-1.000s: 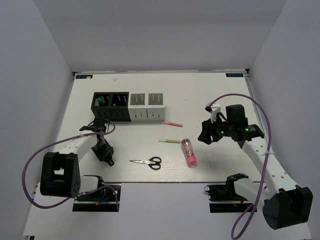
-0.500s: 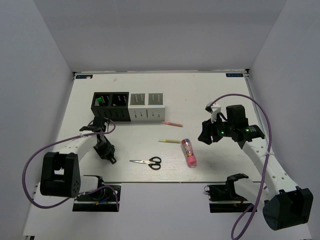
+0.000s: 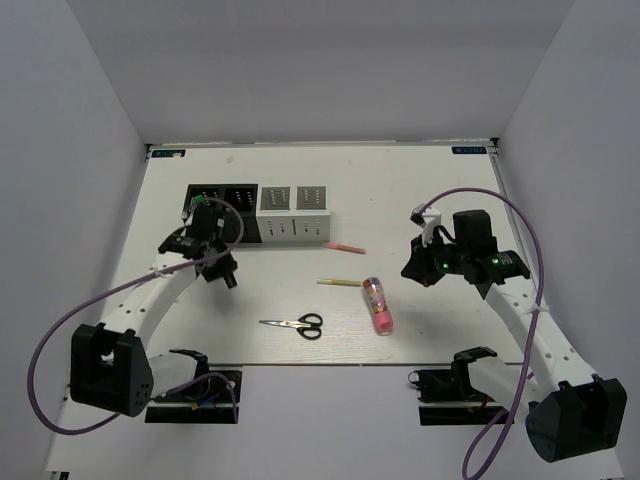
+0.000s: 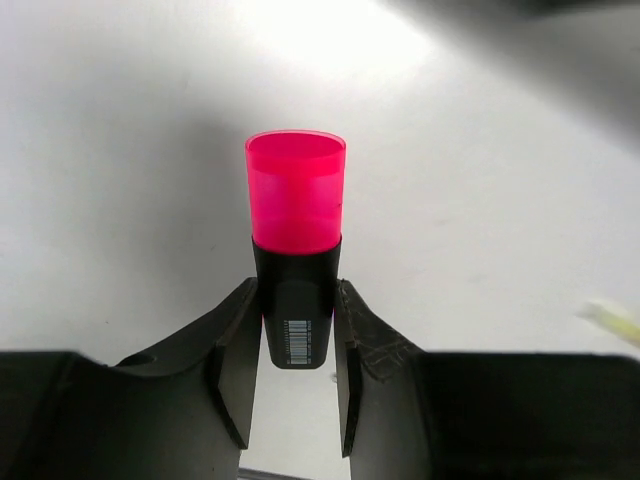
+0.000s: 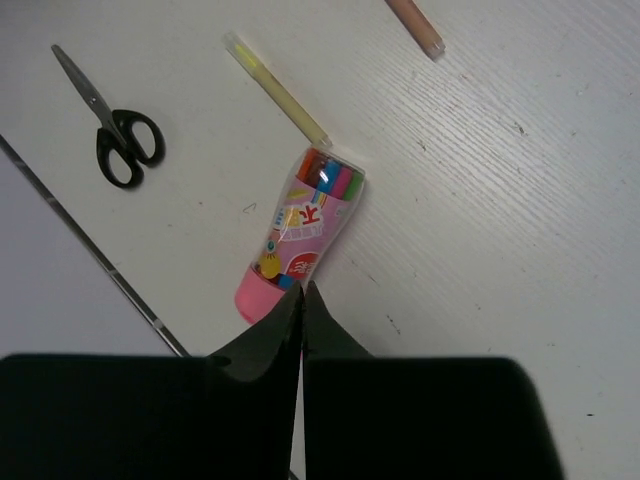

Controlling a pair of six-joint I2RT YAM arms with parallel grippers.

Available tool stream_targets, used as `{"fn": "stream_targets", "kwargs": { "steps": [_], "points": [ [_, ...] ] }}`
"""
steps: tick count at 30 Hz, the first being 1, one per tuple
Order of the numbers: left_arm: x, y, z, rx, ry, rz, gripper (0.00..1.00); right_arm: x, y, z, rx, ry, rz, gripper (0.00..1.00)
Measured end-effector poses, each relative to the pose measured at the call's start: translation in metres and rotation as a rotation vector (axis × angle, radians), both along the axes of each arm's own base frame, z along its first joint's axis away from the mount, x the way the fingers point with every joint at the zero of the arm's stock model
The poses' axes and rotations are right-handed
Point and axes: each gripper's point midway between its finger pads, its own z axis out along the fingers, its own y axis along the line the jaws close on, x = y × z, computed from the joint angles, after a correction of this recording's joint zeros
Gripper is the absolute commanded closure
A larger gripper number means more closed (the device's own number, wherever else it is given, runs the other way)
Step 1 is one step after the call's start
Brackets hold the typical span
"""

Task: Sort the stationery into containers
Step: Pick up the pen from the center of the board, then place the pen in the storage box.

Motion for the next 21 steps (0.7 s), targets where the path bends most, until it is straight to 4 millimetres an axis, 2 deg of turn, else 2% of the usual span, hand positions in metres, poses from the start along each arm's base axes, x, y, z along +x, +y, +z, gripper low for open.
{"fn": "stream_targets", "kwargs": {
  "steps": [1, 4, 7, 9, 11, 13, 19, 21],
  "points": [
    [0.010, -0.001, 0.012, 0.009, -0.038, -0.013, 1.00, 0.000, 0.000, 0.000, 0.002, 0.000, 0.001, 1.00],
    [0.058, -0.004, 0.079, 0.027, -0.226, -0.030, 1.00, -0.001, 0.001, 0.002, 0.010, -0.002, 0.007, 1.00],
    [0.094, 0.000, 0.134, 0.074, -0.374, -0.024, 1.00, -0.002, 0.002, 0.003, 0.014, -0.004, 0.011, 0.71],
    [0.111, 0.005, 0.157, 0.115, -0.425, -0.012, 1.00, -0.002, 0.002, 0.003, 0.014, -0.006, 0.014, 0.71],
    [0.132, 0.011, 0.170, 0.173, -0.452, 0.007, 1.00, -0.002, 0.002, 0.003, 0.013, -0.009, 0.018, 0.71],
    [0.151, 0.019, 0.174, 0.241, -0.460, 0.025, 1.00, -0.002, 0.002, 0.003, 0.013, -0.010, 0.019, 0.71],
    [0.193, 0.041, 0.163, 0.459, -0.409, 0.041, 1.00, -0.002, 0.002, 0.003, 0.012, -0.011, 0.020, 0.71],
    [0.202, 0.047, 0.156, 0.513, -0.391, 0.042, 1.00, -0.002, 0.002, 0.003, 0.012, -0.012, 0.020, 0.71]
  ]
}}
